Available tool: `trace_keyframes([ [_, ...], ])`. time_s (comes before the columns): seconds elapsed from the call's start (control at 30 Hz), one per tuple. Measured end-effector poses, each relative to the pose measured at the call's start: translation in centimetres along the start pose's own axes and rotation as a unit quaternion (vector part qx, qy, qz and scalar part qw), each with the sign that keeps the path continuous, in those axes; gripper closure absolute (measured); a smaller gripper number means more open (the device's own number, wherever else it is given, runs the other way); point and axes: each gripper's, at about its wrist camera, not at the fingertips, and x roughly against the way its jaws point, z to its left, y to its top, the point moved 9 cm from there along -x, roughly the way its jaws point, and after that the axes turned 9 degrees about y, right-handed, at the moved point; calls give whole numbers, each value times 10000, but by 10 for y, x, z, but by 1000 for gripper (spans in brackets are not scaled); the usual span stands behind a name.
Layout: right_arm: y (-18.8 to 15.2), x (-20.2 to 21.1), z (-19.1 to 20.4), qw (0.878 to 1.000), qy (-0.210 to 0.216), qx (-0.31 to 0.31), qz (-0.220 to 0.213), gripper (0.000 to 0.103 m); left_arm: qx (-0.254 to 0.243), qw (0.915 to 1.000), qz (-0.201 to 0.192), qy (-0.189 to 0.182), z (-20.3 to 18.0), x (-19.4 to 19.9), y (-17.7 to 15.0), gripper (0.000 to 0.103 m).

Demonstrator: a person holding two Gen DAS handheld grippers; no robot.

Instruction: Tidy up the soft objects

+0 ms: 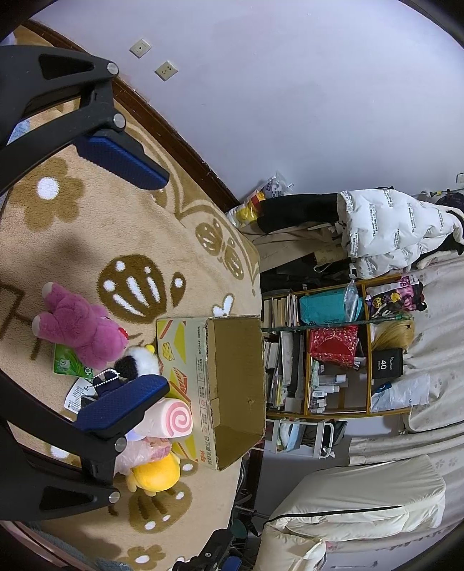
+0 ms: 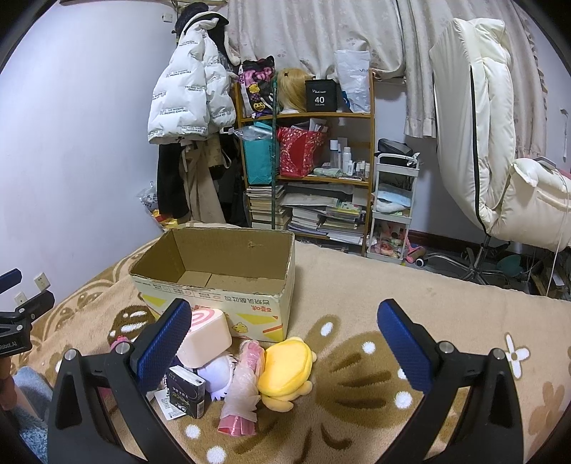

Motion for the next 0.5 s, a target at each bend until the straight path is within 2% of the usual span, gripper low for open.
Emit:
trace_keyframes([
  [0.5,-2,-1,0,10000,-2,2,9,0,-10,10000,6,-9,-1,0,0,1],
])
